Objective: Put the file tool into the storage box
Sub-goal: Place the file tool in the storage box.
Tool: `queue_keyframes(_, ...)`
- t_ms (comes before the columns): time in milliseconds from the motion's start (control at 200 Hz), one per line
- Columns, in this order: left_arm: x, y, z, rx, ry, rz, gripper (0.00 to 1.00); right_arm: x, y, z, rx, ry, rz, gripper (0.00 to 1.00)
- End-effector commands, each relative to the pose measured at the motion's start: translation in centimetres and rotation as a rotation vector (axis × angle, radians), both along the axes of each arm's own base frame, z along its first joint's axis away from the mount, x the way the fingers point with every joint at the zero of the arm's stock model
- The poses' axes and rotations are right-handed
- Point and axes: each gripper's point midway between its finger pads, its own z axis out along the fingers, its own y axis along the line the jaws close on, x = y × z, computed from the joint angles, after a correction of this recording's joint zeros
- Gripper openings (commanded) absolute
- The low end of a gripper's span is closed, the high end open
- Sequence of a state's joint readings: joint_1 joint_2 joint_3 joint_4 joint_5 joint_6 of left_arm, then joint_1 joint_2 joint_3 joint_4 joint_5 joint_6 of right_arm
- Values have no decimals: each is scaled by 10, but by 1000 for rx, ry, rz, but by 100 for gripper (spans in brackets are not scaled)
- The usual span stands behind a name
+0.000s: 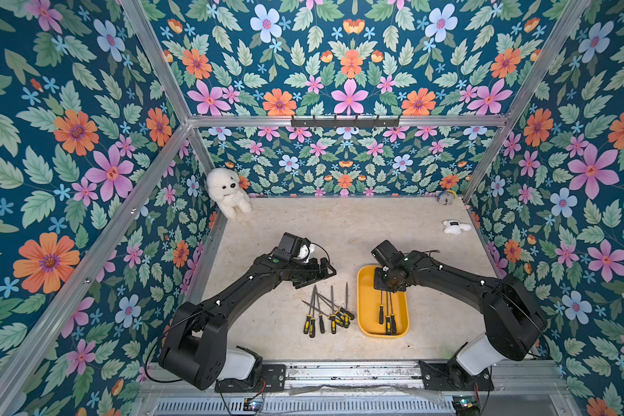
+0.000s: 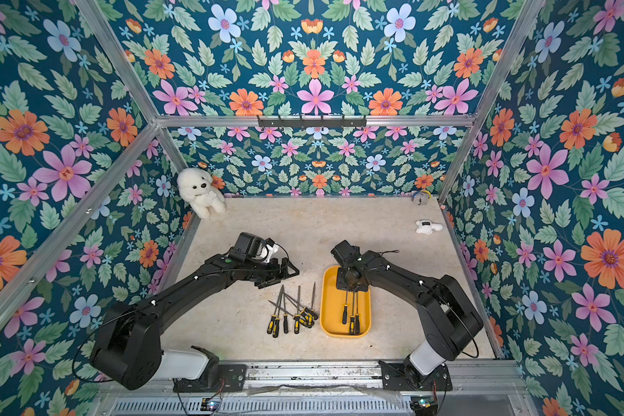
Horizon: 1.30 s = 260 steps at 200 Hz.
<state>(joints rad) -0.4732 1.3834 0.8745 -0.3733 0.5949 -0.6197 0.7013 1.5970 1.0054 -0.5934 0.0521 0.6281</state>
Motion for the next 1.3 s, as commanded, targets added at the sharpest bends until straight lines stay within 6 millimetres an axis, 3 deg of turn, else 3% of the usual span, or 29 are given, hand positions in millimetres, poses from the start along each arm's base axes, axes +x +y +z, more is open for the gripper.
queue_keyframes(0, 0, 3, -2, 16, -16, -1, 99, 1, -2, -6, -27, -11, -2, 0)
queue_keyframes(840, -6, 15, -25, 69, 19, 43, 99, -17, -2, -32, -91, 6, 31, 0)
queue_keyframes(1085, -14, 30, -45, 150, 100, 117, 99, -20, -4, -33, -95, 11, 26, 16)
queue_keyframes(1295, -21, 43, -41, 180, 115, 196, 99, -17, -3, -22, -93, -9, 24, 27)
